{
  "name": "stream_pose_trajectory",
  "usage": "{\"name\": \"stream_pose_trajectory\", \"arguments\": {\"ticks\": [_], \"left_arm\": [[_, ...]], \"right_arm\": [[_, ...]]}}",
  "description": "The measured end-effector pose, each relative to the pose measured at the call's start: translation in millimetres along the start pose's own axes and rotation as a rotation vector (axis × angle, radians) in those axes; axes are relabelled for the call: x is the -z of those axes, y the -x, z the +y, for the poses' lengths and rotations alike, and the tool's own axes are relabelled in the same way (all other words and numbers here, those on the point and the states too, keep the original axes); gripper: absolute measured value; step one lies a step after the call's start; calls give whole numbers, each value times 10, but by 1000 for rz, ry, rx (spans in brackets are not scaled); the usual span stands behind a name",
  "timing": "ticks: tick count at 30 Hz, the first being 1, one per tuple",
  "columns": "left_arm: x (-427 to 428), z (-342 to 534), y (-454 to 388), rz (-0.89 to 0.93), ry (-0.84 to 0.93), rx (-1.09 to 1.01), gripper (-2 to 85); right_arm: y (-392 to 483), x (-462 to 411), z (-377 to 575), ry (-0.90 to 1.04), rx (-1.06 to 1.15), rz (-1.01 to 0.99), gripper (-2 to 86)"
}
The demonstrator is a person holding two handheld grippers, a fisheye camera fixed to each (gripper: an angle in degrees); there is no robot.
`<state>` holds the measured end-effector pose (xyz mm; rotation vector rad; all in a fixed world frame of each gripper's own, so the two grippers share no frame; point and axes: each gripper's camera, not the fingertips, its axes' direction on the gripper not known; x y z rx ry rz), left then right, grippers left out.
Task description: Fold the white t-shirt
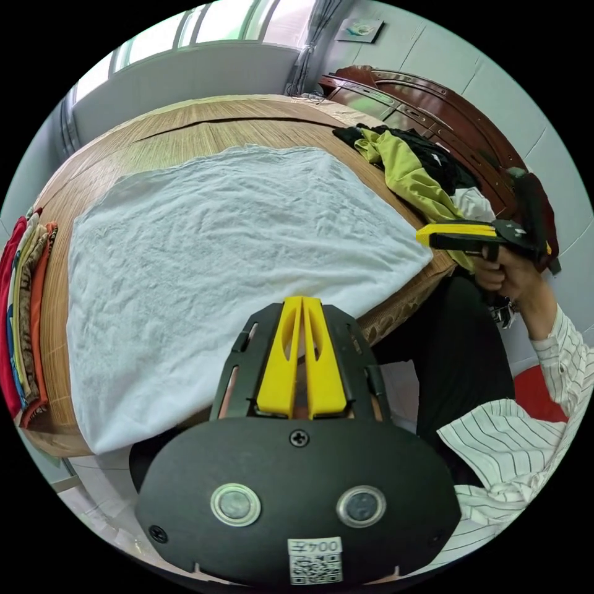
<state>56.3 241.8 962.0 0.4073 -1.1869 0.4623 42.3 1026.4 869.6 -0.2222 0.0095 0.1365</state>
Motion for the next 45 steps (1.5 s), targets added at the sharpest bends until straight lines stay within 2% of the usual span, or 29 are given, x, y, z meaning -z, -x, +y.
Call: {"name": "stream_pose_trajectory", "arguments": {"ticks": [3,6,10,13,15,18,20,23,26,32,39,45], "left_arm": [[278,100,176,3,-41,42,12],[782,439,663,25,-109,150,19],[1402,1358,1713,33,-216,435,24],[1545,1810,2227,37,-240,570,27],[1587,1833,2263,84,-286,576,27],[1427,1368,1864,151,-296,442,28],[1053,753,1347,254,-237,305,31],[394,-94,544,425,-122,174,39],[-320,-872,-229,493,37,91,56],[-1401,-1825,-1055,396,249,99,86],[-1888,-2051,-1533,294,301,87,100],[-2067,-2250,-1660,276,300,88,107]], "right_arm": [[-63,-312,4,129,-98,73,-7],[-199,-267,54,114,-156,55,-7],[-460,-200,145,102,-248,-35,-6],[-721,37,345,-11,-353,-152,-6],[-1062,268,666,-140,-534,-298,-5],[-1501,368,1227,-305,-782,-545,0],[-1685,315,1498,-349,-879,-610,8],[-1889,129,1730,-340,-944,-682,37],[-1961,-3,1824,-376,-930,-746,68],[-1724,-6,1672,-339,-721,-515,90],[-1308,-22,1589,-364,-520,-358,64],[-1233,83,1760,-455,-579,-234,89]]}}
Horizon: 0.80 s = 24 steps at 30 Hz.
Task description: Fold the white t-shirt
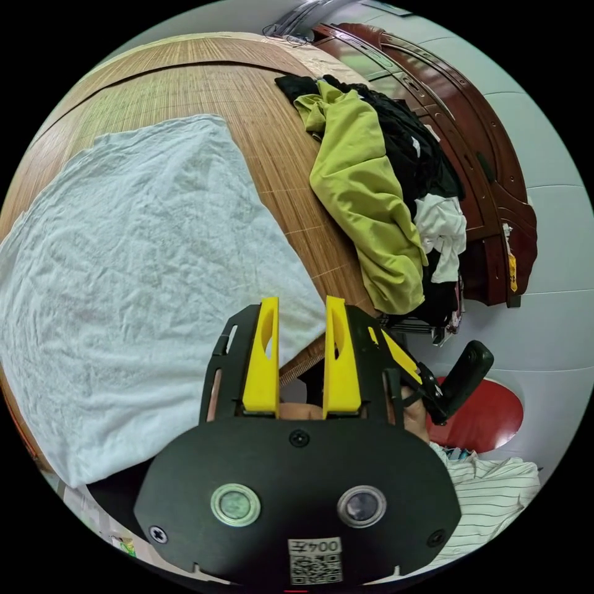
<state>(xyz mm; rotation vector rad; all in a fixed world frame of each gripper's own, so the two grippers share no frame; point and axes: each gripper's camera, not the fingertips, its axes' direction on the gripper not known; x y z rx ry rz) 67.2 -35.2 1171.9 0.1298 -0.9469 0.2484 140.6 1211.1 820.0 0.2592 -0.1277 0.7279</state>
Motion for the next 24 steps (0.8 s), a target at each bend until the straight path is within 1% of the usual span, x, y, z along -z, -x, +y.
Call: {"name": "stream_pose_trajectory", "arguments": {"ticks": [3,4,7,9,15,18,21,24], "left_arm": [[-83,-46,50,15,1,31,107],[-117,-56,60,25,3,41,107],[-205,-90,20,35,7,43,107],[-259,-125,-24,40,14,36,107],[-408,-233,-150,32,17,17,103],[-561,-310,-225,-28,42,-11,90],[-708,-351,-206,-100,54,-11,51],[-778,-336,-51,-49,42,28,28]], "right_arm": [[26,-150,12,63,-5,4,97],[39,-183,17,78,-4,4,88],[158,-270,73,100,27,21,17],[290,-277,149,70,66,57,2],[624,-398,300,74,186,93,-5],[813,-480,364,76,255,132,-4],[972,-571,417,99,307,153,-1],[1060,-486,404,112,335,139,20]]}}
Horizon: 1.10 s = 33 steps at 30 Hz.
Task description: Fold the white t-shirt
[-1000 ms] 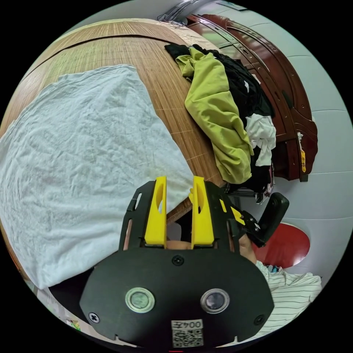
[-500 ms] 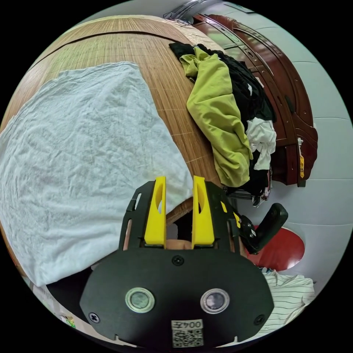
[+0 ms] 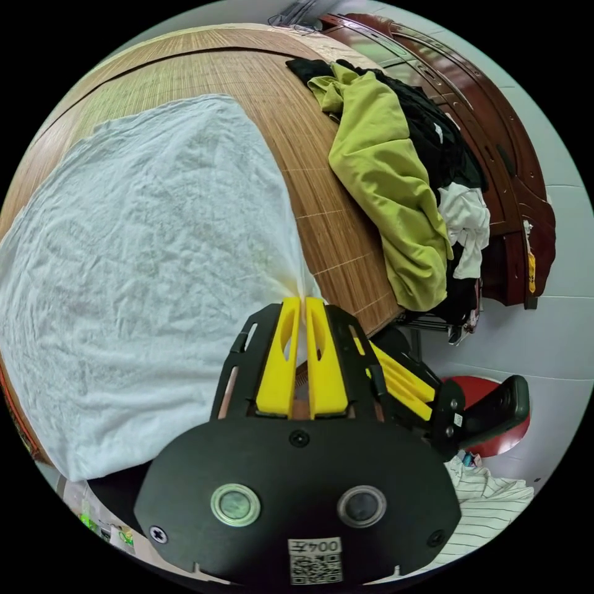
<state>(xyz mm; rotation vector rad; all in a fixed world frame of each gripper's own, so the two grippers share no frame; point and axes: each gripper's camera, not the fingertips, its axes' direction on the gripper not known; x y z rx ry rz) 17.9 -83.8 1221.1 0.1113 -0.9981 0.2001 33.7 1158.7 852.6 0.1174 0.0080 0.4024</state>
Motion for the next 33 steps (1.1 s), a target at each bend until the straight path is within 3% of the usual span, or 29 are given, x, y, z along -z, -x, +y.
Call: {"name": "stream_pose_trajectory", "arguments": {"ticks": [5,9,15,33], "left_arm": [[-82,7,241,104,-16,38,14],[-127,-2,309,129,-25,41,11],[-155,-12,427,172,-36,55,10],[-30,-24,574,207,-46,60,12]], "right_arm": [[-144,281,-153,71,213,-103,48],[-8,90,-313,245,526,-12,46],[377,-237,-544,369,738,4,21],[784,-456,-656,429,829,67,51]]}}
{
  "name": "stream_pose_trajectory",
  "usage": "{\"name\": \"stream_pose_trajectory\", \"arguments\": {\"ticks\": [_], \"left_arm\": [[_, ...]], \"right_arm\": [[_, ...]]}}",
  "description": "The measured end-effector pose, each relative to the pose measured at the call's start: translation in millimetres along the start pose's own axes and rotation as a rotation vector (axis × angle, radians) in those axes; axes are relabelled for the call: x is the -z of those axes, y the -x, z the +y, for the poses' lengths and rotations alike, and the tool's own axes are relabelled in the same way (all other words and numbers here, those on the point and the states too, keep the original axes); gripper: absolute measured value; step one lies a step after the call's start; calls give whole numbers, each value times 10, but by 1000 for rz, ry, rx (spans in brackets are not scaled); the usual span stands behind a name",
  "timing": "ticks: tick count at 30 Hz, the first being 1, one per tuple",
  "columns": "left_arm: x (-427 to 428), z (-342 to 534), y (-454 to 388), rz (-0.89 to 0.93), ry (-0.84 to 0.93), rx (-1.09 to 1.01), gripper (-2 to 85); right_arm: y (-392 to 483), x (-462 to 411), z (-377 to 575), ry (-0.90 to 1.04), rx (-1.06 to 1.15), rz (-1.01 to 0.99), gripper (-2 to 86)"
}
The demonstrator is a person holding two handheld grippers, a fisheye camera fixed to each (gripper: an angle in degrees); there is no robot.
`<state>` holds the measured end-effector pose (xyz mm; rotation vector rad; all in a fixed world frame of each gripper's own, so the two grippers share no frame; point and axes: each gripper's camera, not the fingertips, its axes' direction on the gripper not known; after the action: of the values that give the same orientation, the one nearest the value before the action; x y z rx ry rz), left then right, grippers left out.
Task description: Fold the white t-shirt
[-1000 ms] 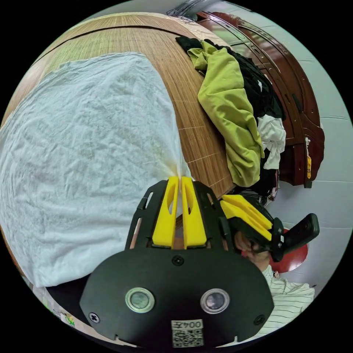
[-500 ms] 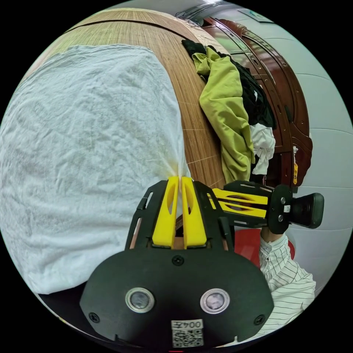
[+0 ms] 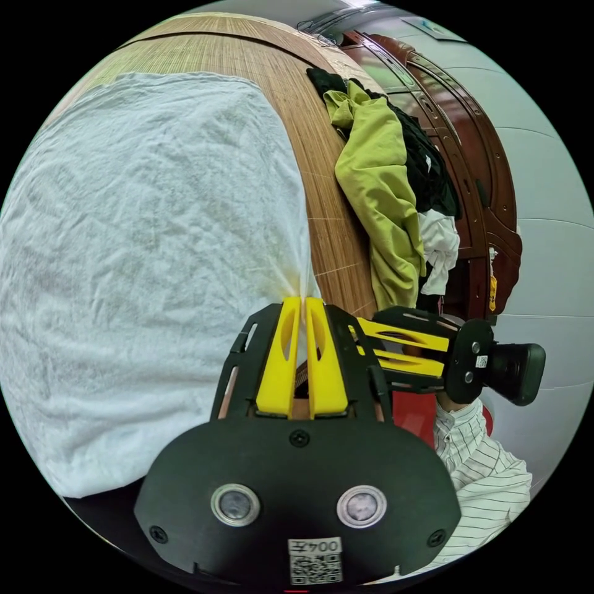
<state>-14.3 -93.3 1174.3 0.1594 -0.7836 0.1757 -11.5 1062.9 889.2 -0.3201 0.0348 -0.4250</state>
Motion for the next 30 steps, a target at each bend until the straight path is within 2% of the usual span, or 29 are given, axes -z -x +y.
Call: {"name": "stream_pose_trajectory", "arguments": {"ticks": [10,12,16,19,22,27,30], "left_arm": [[208,39,-80,-16,-2,-20,12],[329,99,-145,-6,-37,-44,12],[876,492,-100,100,-248,-73,7],[1126,783,287,109,-360,21,5],[1091,918,620,40,-314,128,4],[1162,1039,620,86,-338,129,6],[1235,1070,505,76,-333,109,7]], "right_arm": [[-148,-4,-39,12,16,-4,36],[-211,-5,-7,11,2,16,32],[-408,61,129,-36,-79,-17,26],[-599,71,289,-76,-167,-70,22],[-809,27,462,-111,-293,-145,14],[-1327,-48,1042,-145,-683,-297,-5],[-1452,142,1239,-243,-771,-284,-6]]}}
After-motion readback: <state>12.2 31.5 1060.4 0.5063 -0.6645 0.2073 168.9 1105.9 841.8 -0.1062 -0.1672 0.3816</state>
